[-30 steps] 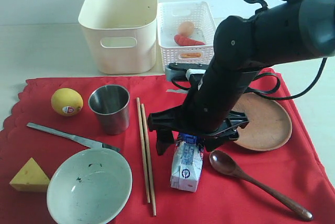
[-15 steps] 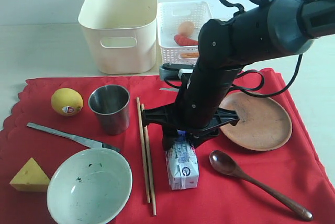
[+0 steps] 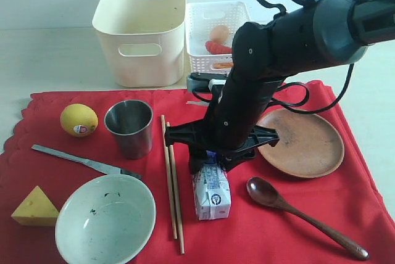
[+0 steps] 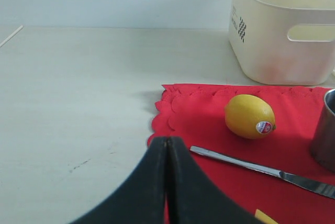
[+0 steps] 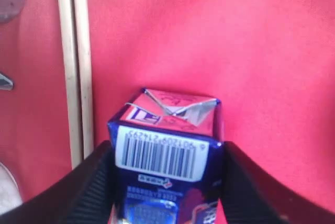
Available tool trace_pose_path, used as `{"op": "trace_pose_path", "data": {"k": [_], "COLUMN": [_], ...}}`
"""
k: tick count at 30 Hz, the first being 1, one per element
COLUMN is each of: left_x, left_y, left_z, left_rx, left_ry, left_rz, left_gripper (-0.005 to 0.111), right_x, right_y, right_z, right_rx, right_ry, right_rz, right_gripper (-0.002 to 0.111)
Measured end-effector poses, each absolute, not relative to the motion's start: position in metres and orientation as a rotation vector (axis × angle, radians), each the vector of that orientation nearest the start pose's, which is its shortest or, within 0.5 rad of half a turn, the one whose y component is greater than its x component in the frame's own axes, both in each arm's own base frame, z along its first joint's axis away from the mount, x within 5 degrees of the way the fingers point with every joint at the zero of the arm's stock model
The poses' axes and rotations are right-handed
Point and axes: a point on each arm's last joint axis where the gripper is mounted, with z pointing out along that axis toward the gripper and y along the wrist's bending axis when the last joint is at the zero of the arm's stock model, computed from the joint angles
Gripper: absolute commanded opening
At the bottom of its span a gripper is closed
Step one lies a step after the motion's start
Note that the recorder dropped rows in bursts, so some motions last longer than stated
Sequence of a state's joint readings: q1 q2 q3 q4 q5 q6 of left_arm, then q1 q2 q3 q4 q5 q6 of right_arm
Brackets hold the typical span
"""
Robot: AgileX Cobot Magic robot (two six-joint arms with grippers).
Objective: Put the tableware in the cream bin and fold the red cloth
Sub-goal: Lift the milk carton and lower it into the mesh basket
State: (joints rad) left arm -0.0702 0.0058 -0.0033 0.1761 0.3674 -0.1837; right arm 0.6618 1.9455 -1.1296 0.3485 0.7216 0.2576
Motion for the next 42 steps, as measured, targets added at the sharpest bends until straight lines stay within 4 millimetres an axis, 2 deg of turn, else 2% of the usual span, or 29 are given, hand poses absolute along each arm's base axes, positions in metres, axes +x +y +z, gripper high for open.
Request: {"op": "trace_pose_path", "data": {"k": [4, 10, 15, 20, 25, 28, 35, 42], "left_x": [0.053, 0.053, 0.053, 0.053, 0.053, 0.053, 0.053, 0.053], "left_y": [0.002, 0.002, 0.002, 0.002, 0.002, 0.002, 0.002, 0.002], "left_z": [0.181, 0.181, 0.181, 0.181, 0.181, 0.181, 0.181, 0.181], "left_rx": [0.003, 0.003, 0.003, 0.003, 0.003, 0.003, 0.003, 0.003], "left_ry": [1.848, 1.848, 1.848, 1.848, 1.848, 1.848, 1.848, 1.848], "left_rz": [-0.004, -0.004, -0.004, -0.004, -0.004, -0.004, -0.004, -0.004], "left_gripper": [0.000, 0.000, 0.000, 0.000, 0.000, 0.000, 0.000, 0.000], "right_x": [0.268, 0.266, 0.271, 0.277, 0.278, 0.282, 0.309, 0.351], "right_y": [0.234, 0.232, 0.220, 0.211, 0.211, 0.212, 0.218, 0.198], "right_z": [0.147, 0.181, 0.201, 0.204, 0.205, 0.212, 0.256, 0.293], "right_rx": [-0.244, -0.258, -0.226, -0.243, -0.272, -0.304, -0.337, -0.222], "right_ry": [3.050, 2.947, 2.884, 2.861, 2.848, 2.816, 2.641, 2.514], "right_rz": [0.461, 0.525, 0.553, 0.534, 0.526, 0.509, 0.512, 0.521], "right_gripper": [0.000, 0.000, 0.000, 0.000, 0.000, 0.000, 0.000, 0.000]}}
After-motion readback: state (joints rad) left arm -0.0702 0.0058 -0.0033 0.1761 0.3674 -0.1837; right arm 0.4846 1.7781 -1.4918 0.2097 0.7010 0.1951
